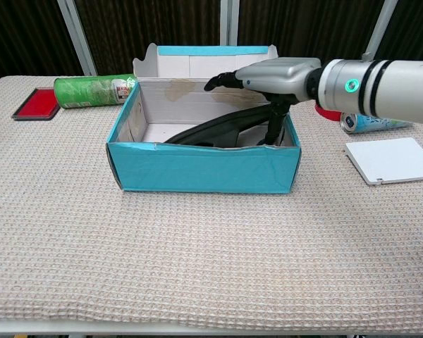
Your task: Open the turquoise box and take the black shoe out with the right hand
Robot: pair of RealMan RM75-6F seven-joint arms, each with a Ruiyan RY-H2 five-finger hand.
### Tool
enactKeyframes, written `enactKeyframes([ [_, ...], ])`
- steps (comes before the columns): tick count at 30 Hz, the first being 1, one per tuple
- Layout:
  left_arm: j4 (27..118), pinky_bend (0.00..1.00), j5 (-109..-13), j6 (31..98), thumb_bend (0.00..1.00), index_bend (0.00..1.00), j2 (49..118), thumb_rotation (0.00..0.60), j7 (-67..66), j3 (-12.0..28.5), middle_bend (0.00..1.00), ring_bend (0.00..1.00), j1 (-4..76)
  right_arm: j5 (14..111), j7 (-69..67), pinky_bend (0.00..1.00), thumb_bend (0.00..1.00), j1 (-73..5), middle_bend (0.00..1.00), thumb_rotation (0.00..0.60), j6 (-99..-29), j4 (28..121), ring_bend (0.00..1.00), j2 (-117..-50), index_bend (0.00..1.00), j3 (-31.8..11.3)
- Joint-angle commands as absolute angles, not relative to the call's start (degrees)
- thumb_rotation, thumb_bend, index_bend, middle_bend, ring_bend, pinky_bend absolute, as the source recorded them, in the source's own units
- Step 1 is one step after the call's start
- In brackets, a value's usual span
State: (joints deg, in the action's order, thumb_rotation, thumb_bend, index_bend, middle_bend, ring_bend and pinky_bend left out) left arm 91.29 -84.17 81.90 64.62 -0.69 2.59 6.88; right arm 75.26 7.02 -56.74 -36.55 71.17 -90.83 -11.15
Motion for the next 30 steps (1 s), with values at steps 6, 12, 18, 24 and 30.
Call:
enactKeyframes([
  [6, 89.9, 0.16, -83.5, 82.5, 0.14, 0.19, 65.3, 0.600, 0.6, 2.4, 0.14, 0.03, 6.1, 67.4, 18.1, 0.00, 0.38, -61.2, 0.31, 0.600, -37.1, 61.8, 0.03, -100.8, 0.35, -12.6],
  [12, 89.2, 0.16, -83.3, 82.9, 0.14, 0.19, 65.7, 0.600, 1.4, 2.3, 0.14, 0.03, 5.6, 70.1, 13.2, 0.00, 0.62, -60.3, 0.57, 0.600, -43.4, 59.6, 0.22, -103.6, 0.67, -14.1],
  [18, 88.6, 0.16, -83.4, 83.1, 0.14, 0.19, 65.9, 0.600, 2.0, 2.3, 0.14, 0.03, 5.4, 75.6, 5.6, 0.00, 0.63, -59.1, 0.60, 0.600, -50.9, 60.0, 0.27, -102.6, 0.71, -15.1],
  [24, 88.3, 0.16, -83.5, 83.6, 0.13, 0.19, 66.0, 0.600, 2.5, 2.4, 0.14, 0.03, 5.2, 79.6, 0.8, 0.00, 0.63, -56.2, 0.60, 0.600, -56.8, 68.7, 0.26, -94.7, 0.72, -15.4],
  [30, 87.9, 0.16, -83.6, 83.6, 0.14, 0.19, 66.1, 0.600, 3.1, 2.4, 0.14, 0.03, 5.1, 81.8, -5.6, 0.00, 0.62, -49.3, 0.60, 0.600, -57.0, 86.5, 0.26, -77.3, 0.70, -11.3],
])
